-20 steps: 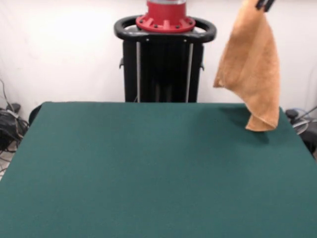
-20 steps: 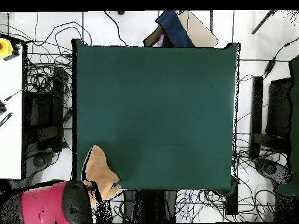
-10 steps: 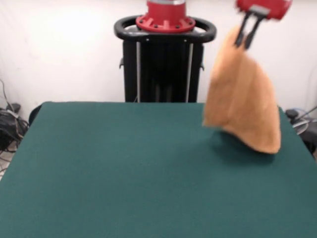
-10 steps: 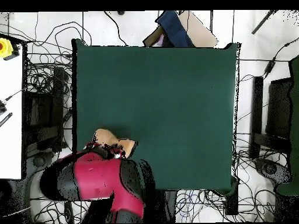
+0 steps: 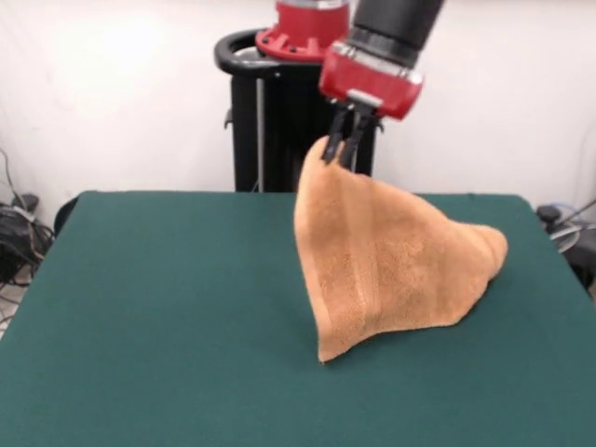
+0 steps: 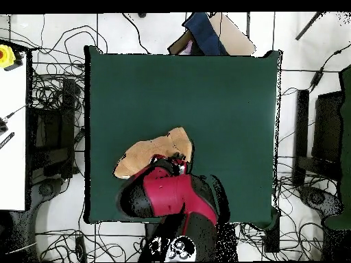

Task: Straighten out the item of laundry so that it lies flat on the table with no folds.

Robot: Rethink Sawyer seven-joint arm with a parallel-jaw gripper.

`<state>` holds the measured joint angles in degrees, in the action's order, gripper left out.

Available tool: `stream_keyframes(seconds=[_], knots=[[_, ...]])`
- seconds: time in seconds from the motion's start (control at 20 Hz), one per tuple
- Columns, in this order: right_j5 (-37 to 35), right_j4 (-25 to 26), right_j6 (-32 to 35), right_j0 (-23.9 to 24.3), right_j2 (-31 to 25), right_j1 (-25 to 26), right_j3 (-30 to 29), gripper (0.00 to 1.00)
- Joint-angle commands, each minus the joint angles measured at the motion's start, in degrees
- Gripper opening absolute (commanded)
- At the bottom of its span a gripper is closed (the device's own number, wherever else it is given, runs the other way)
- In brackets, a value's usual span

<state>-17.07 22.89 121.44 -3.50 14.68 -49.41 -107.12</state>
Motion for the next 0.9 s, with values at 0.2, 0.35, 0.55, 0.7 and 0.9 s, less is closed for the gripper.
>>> stream_keyframes(seconds=[0.2,0.35,0.55,0.7,0.9], knots=[[1.53,9.36,-7.15,8.08,-8.87,7.12,0.76,0.00],[3.02,13.10,-9.38,13.05,-11.89,9.56,1.17,0.00],[3.72,17.63,-12.88,21.20,-18.27,11.32,0.49,0.00],[4.68,21.15,-12.32,23.11,-18.84,12.00,0.90,0.00],[6.73,26.35,-9.28,23.77,-17.60,13.83,2.80,0.00]])
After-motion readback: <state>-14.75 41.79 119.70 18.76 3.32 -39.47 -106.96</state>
